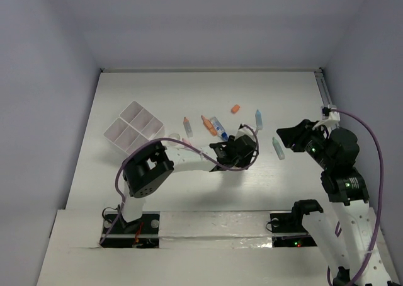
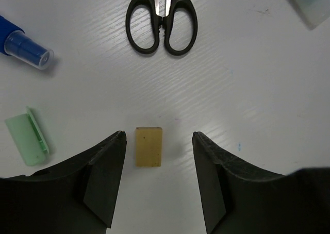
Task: Sort the stationery into containers
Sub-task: Pick up the stationery from the center of the board.
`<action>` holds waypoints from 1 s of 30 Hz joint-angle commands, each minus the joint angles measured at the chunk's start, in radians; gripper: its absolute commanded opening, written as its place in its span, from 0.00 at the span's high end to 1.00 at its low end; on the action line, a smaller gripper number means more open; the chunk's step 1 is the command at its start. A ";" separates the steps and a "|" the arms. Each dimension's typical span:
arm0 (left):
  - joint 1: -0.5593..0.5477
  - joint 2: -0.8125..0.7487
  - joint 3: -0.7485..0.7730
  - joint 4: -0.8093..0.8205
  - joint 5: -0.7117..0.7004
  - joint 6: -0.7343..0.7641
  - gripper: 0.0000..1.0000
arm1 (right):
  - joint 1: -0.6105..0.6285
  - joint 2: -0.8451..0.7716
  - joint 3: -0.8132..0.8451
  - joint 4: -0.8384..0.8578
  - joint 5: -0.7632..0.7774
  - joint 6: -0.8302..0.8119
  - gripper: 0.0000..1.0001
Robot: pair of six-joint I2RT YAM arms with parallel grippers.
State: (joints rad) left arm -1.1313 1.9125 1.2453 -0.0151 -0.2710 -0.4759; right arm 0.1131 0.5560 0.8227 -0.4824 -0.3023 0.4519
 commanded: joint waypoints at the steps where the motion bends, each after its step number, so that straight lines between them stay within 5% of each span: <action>1: -0.007 -0.001 0.016 -0.013 -0.050 0.008 0.49 | 0.010 -0.010 0.026 0.010 0.009 -0.019 0.58; 14: -0.035 0.072 0.017 -0.045 -0.080 -0.003 0.59 | 0.010 -0.016 0.010 0.016 -0.001 -0.016 0.58; 17: -0.035 0.079 0.019 -0.052 -0.094 -0.010 0.70 | 0.010 -0.016 0.010 0.018 -0.003 -0.016 0.58; 19: -0.044 0.071 0.014 -0.059 -0.118 -0.013 0.92 | 0.010 -0.018 0.010 0.016 -0.004 -0.016 0.58; 21: -0.044 0.050 0.013 -0.063 -0.141 -0.013 1.00 | 0.010 -0.019 0.009 0.018 -0.003 -0.016 0.58; 30: 0.051 -0.240 0.028 -0.210 -0.358 0.059 1.00 | 0.010 -0.016 -0.033 0.051 -0.052 0.004 0.58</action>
State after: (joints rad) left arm -1.1446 1.8481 1.2461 -0.1673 -0.4992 -0.4515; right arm 0.1131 0.5476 0.8078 -0.4812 -0.3202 0.4492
